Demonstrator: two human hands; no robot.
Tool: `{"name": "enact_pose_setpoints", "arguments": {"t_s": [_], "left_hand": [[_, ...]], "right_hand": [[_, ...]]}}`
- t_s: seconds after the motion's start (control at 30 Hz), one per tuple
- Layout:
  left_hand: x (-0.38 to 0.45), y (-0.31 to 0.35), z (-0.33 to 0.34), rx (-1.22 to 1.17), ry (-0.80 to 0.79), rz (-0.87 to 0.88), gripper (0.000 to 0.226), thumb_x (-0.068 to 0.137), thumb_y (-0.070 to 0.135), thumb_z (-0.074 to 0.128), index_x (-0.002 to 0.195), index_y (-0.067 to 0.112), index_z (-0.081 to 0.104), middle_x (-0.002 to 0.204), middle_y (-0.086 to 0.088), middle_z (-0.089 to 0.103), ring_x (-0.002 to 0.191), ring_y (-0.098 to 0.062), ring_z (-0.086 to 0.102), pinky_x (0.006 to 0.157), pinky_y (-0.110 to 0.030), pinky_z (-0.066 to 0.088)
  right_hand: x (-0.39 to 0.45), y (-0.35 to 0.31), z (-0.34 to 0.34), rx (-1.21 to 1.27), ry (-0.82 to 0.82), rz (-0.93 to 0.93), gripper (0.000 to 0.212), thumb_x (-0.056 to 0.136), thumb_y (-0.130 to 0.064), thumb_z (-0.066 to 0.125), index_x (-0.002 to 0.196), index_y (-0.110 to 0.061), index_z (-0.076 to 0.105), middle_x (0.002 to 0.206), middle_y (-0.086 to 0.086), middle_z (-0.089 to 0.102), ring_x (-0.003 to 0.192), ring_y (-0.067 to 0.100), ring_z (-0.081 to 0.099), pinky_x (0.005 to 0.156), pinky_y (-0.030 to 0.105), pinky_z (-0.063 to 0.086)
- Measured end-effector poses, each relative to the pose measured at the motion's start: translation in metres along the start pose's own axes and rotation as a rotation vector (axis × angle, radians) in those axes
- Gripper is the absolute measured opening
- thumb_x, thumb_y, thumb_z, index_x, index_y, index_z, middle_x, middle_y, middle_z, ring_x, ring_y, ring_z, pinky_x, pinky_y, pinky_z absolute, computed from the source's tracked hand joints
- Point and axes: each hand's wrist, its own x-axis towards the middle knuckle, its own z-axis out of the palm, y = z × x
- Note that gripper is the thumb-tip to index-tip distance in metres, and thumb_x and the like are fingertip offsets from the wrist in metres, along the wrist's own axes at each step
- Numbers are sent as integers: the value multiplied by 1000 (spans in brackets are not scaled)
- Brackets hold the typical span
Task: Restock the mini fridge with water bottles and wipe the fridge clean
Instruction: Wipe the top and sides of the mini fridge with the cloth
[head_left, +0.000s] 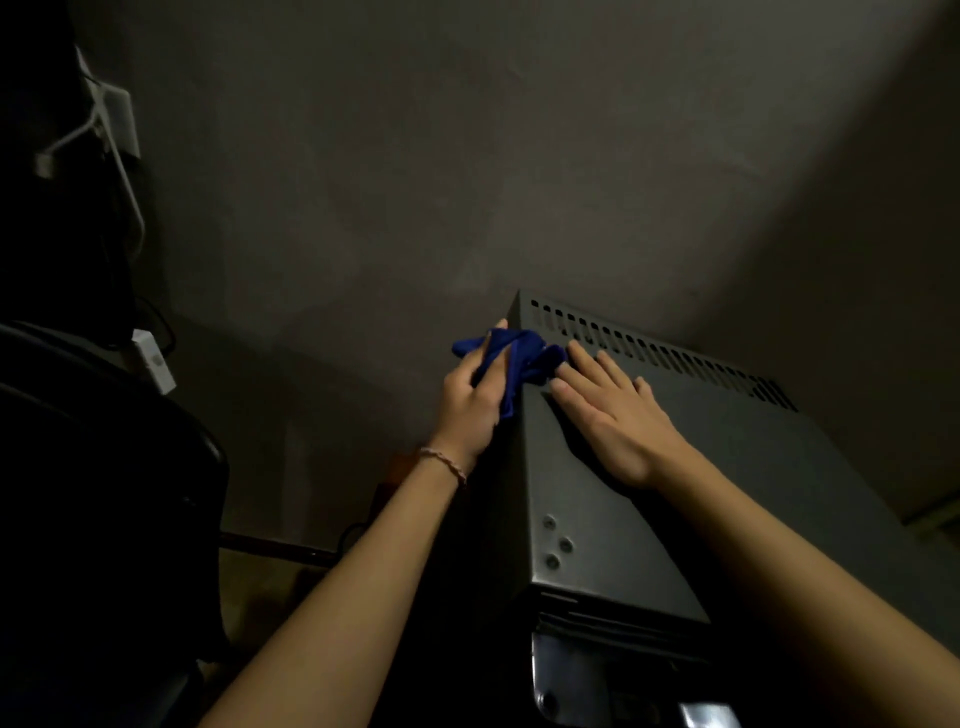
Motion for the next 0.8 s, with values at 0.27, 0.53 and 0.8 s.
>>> {"name": "enact_pose_setpoints", "arguments": {"t_s": [0.27,0.53,0.8], "left_hand": [[52,-33,-5,124,96,-161,30,85,48,56,75,22,66,80,-9,67,79,-30,62,78,-45,50],[-23,-52,-31,113,43,-240,24,97,36,56,87,19,70,93,-30,65,83,-27,60,79,-37,43],[-166,17,-21,86,-60,185,44,84,64,60,122,41,67,131,7,65,128,-19,56,109,-42,39]], "right_hand": [[-1,1,0,6,0,-14,49,103,-60,12,151,-57,2,166,-15,-8,153,14,-13,122,51,-7],[-1,-2,-1,-8,-1,-9,51,103,-60,15,152,-56,2,167,-13,-7,153,16,-12,122,52,-6],[-3,-6,-3,-43,-10,11,53,103,-60,15,153,-53,2,167,-10,-6,154,19,-9,121,52,-5]]}}
